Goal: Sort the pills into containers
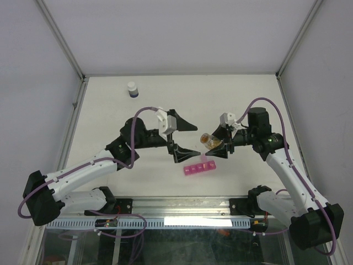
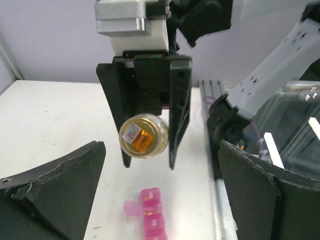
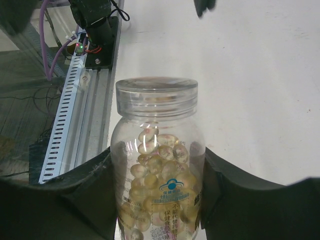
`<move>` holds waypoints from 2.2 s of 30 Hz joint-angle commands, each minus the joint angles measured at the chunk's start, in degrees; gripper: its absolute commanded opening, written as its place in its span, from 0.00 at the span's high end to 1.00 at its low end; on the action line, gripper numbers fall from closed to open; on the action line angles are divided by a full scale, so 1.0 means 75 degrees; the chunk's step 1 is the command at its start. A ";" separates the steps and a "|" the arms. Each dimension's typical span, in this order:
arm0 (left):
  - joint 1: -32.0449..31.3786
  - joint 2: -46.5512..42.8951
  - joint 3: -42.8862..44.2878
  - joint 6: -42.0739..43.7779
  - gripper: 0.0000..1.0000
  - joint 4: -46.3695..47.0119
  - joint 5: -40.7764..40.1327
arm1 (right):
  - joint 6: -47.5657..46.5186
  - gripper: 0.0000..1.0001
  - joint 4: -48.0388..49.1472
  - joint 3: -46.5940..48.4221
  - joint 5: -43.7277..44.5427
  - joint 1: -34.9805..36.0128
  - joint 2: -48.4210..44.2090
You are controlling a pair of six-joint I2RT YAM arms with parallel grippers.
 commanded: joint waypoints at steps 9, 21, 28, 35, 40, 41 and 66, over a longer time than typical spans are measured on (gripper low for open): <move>0.0041 -0.1338 -0.2218 -0.5679 0.18 0.3183 -0.2686 | 0.0070 1.00 0.0340 0.0328 -0.0072 -0.0039 -0.0039; -0.1547 -0.0292 -0.0096 -0.5137 0.28 -0.0428 -0.5958 | 0.0058 1.00 0.0319 0.0334 -0.0094 -0.0044 -0.0067; -0.1880 0.0365 0.0683 -0.4770 0.39 -0.1070 -0.6036 | 0.0058 1.00 0.0317 0.0331 -0.0094 -0.0045 -0.0106; -0.2004 0.0780 0.1148 -0.4538 0.52 -0.1431 -0.6045 | 0.0058 1.00 0.0320 0.0343 -0.0095 -0.0045 -0.0112; -0.2024 0.0801 0.1243 -0.4373 0.77 -0.1605 -0.5939 | 0.0058 1.00 0.0320 0.0338 -0.0095 -0.0045 -0.0116; -0.2030 0.0794 0.1242 -0.4267 0.80 -0.1624 -0.5861 | 0.0058 1.00 0.0320 0.0347 -0.0105 -0.0044 -0.0118; -0.1167 0.0126 0.0130 0.1760 0.01 0.0147 -0.1808 | 0.0082 1.00 0.0325 0.0331 -0.0129 -0.0074 -0.0139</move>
